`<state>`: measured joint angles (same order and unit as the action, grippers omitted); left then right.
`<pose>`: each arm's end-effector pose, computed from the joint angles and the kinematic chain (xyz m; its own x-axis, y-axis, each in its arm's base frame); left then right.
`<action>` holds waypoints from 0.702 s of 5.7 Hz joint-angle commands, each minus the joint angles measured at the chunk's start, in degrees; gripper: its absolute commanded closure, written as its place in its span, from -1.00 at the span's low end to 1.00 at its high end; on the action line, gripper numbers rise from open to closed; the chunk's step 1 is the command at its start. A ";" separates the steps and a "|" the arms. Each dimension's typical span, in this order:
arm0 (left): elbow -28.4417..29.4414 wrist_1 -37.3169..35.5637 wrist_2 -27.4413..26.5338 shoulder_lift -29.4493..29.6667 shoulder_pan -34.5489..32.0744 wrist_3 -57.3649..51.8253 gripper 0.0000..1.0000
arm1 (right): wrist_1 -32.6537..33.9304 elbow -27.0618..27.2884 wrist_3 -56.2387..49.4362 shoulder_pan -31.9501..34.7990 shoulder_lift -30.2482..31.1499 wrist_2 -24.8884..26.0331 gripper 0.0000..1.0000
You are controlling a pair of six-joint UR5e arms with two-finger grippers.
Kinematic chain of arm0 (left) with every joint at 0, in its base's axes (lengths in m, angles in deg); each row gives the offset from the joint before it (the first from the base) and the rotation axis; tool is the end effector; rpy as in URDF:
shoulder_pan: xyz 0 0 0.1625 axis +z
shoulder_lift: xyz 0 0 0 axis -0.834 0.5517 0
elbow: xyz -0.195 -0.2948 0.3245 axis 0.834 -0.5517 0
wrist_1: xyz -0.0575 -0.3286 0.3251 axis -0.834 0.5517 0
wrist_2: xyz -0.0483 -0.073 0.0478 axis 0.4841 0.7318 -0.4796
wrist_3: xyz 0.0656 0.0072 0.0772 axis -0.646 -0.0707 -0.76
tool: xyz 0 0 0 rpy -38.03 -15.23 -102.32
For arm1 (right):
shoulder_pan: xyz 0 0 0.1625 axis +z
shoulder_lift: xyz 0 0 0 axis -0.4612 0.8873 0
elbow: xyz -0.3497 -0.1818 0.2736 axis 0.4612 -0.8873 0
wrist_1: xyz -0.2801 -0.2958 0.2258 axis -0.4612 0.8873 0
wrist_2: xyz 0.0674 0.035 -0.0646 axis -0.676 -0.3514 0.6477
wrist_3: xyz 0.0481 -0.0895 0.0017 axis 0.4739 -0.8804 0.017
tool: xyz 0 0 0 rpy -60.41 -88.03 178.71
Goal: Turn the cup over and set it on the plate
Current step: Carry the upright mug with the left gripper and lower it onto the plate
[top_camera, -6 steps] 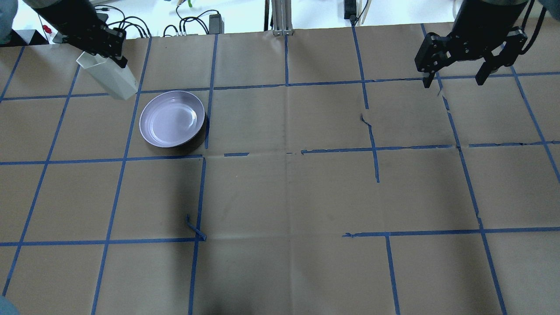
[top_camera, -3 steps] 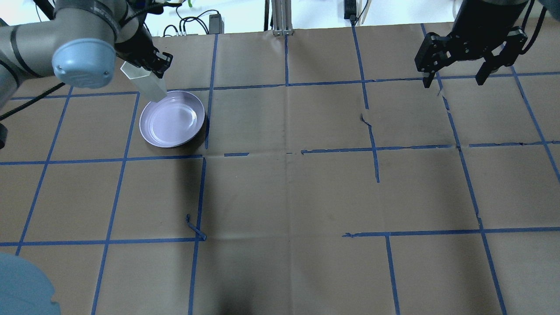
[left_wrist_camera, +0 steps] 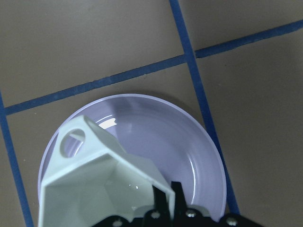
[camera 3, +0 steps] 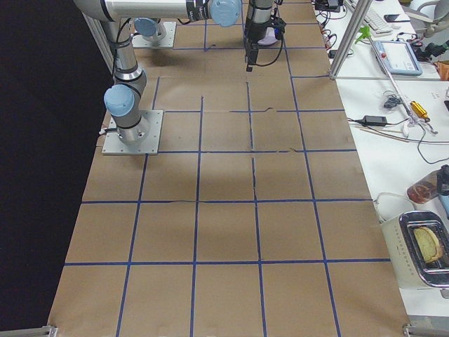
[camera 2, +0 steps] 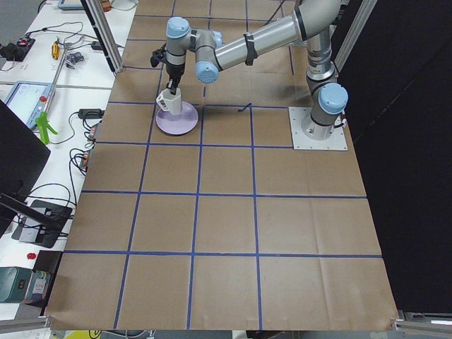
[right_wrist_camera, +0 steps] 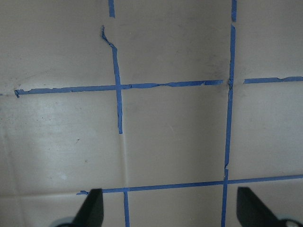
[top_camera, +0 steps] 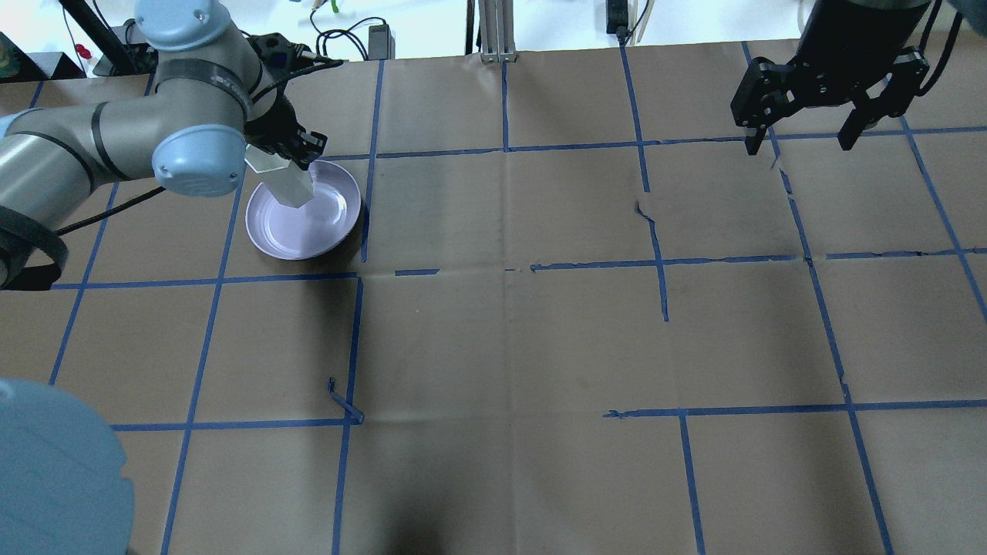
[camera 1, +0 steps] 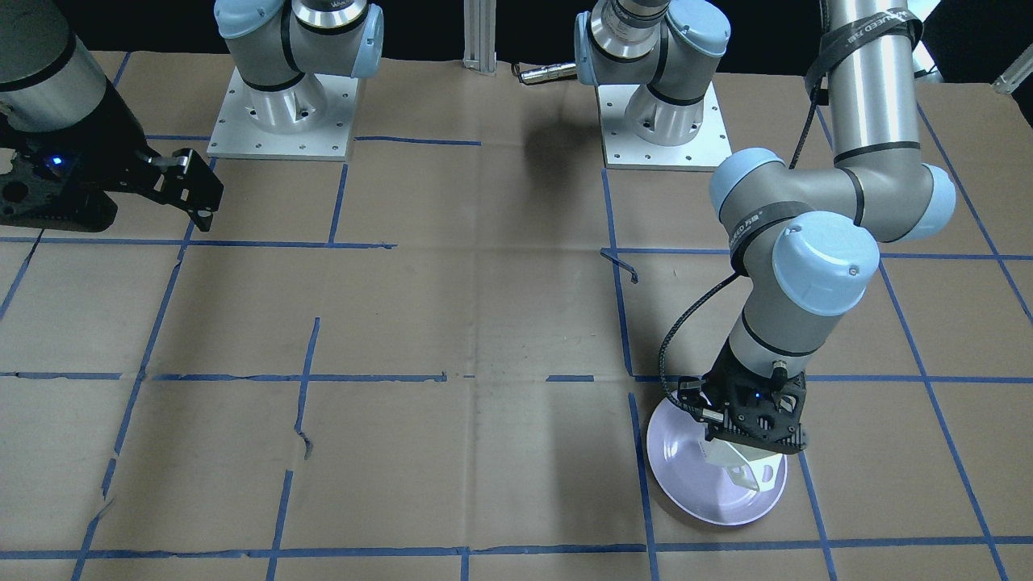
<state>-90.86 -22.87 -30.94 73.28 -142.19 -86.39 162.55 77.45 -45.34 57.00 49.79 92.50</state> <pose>-0.0779 -0.7159 0.2827 -0.9616 0.2640 -0.0755 0.2730 0.9489 -0.1586 0.0700 -0.5917 0.5521 -0.9976 0.0345 0.0609 0.0397 0.9955 0.0864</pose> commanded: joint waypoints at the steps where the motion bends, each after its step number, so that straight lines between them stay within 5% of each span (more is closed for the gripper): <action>1: 0.13 0.78 -0.79 0.27 -0.02 0.15 -0.70 | 0.00 0.00 0.00 0.00 0.00 0.00 -1.00; 2: 1.96 5.75 -3.50 -0.69 0.16 -0.02 -0.97 | 0.00 0.00 0.00 0.00 0.00 0.00 -1.00; 4: 4.69 14.70 -3.70 -6.29 0.42 -0.02 -0.98 | 0.00 0.00 0.00 0.00 0.00 0.00 -1.00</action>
<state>-87.46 -13.10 -34.41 70.03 -141.95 -86.40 162.55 77.45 -45.34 57.00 49.78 92.50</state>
